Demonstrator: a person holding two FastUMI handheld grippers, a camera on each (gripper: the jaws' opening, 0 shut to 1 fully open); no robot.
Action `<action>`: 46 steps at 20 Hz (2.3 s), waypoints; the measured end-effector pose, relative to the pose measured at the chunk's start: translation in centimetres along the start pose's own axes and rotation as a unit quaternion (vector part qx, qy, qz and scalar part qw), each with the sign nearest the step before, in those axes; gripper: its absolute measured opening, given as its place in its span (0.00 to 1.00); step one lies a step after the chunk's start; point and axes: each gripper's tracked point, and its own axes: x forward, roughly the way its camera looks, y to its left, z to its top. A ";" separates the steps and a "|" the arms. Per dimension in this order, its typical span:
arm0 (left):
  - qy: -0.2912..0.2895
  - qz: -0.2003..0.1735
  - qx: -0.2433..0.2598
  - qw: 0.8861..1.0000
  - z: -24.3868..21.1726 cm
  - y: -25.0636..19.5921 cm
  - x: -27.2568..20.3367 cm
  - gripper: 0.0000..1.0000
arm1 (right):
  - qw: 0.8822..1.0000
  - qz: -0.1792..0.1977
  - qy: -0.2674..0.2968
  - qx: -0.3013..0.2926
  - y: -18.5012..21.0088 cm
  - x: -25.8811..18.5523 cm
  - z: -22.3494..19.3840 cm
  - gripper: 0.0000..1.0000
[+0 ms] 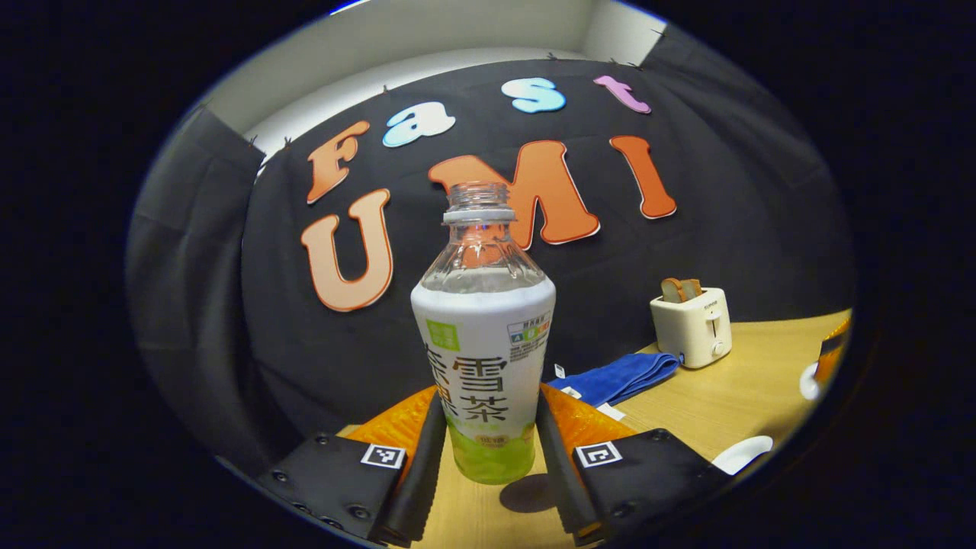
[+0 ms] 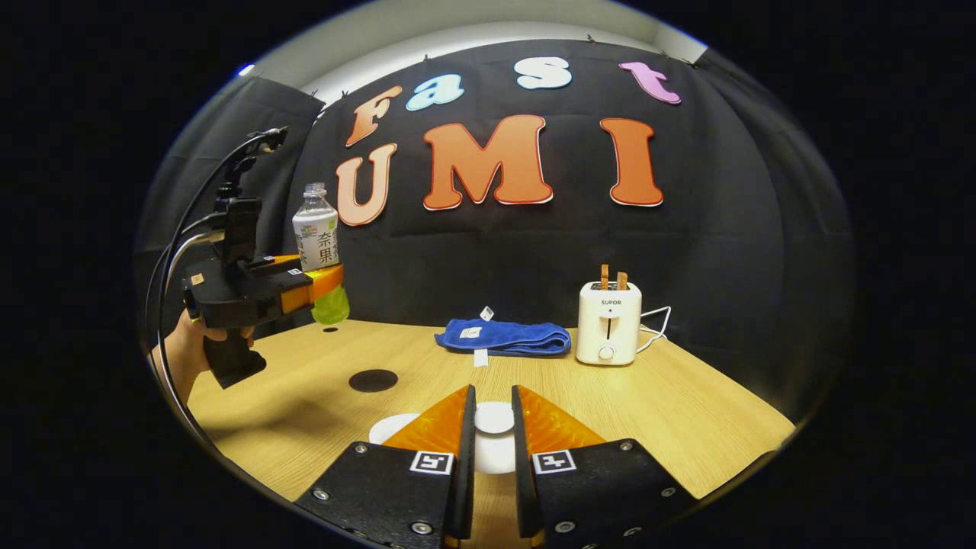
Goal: Open the teacup lid with one hand, grasp the water bottle and pour water into the teacup with the other hand; after pouring, place the water bottle on the coaster and then close the teacup lid.
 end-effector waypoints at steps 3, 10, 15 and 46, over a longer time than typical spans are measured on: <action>0.042 -0.010 -0.075 0.996 -4.0 0.3 1.5 0.63 | 1.000 0.007 0.006 -0.006 0.3 0.6 -0.4 0.24; 0.119 -0.025 -0.156 0.980 -11.4 0.9 4.7 0.64 | 0.999 0.009 0.036 -0.032 0.0 1.3 -2.5 0.24; 0.137 -0.038 -0.148 0.979 -12.8 0.6 6.2 0.65 | 0.998 0.029 0.046 -0.040 1.1 1.8 -2.9 0.24; 0.125 -0.068 -0.107 0.984 -11.3 -0.1 -0.9 0.98 | 0.997 0.074 0.030 -0.008 6.0 3.9 -1.7 0.23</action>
